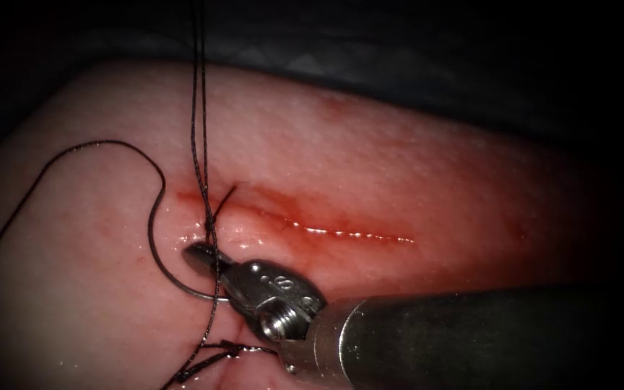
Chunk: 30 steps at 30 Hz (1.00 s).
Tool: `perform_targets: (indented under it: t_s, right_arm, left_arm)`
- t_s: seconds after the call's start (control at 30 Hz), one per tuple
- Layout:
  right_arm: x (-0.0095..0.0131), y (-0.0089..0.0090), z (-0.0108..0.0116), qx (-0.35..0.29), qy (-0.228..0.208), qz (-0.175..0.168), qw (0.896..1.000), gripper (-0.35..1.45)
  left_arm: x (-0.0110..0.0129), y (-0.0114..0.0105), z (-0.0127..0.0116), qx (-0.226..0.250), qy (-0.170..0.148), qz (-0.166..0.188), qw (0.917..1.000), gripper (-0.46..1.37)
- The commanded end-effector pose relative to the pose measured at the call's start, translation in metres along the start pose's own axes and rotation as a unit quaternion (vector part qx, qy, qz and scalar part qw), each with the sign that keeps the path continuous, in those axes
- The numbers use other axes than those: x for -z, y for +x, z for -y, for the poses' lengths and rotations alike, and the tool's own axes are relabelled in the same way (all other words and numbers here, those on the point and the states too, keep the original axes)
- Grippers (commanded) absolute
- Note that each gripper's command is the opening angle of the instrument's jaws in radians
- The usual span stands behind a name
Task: Wound Closure
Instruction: Tension the knot by pulling down with the right hand and up with the left, then use the right hand to cut the suture while tensioning with the left tool
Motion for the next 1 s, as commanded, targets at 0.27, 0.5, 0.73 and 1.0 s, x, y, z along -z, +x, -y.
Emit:
perform_targets:
  t_s: [0.27,0.5,0.73,1.0]
  right_arm:
    - [0.0,0.0008,0.0002,0.054,-0.016,-0.034,0.998,0.09]
    - [0.0009,0.002,0.0011,0.07,-0.02,-0.084,0.994,1.07]
    - [0.0022,0.0025,0.0017,0.083,-0.039,-0.097,0.991,1.07]
    - [0.0042,0.0027,0.0015,0.087,-0.057,-0.115,0.988,1.03]
  left_arm:
    - [0.001,0.0009,-0.0018,0.027,-0.018,-0.015,0.9994,-0.35]
    - [0.0019,0.0028,-0.0039,0.059,-0.037,-0.038,0.9968,-0.35]
    - [0.0035,0.0059,-0.0047,0.082,-0.05,-0.052,0.994,-0.35]
    - [0.006,0.0102,-0.0056,0.102,-0.064,-0.065,0.9905,-0.35]
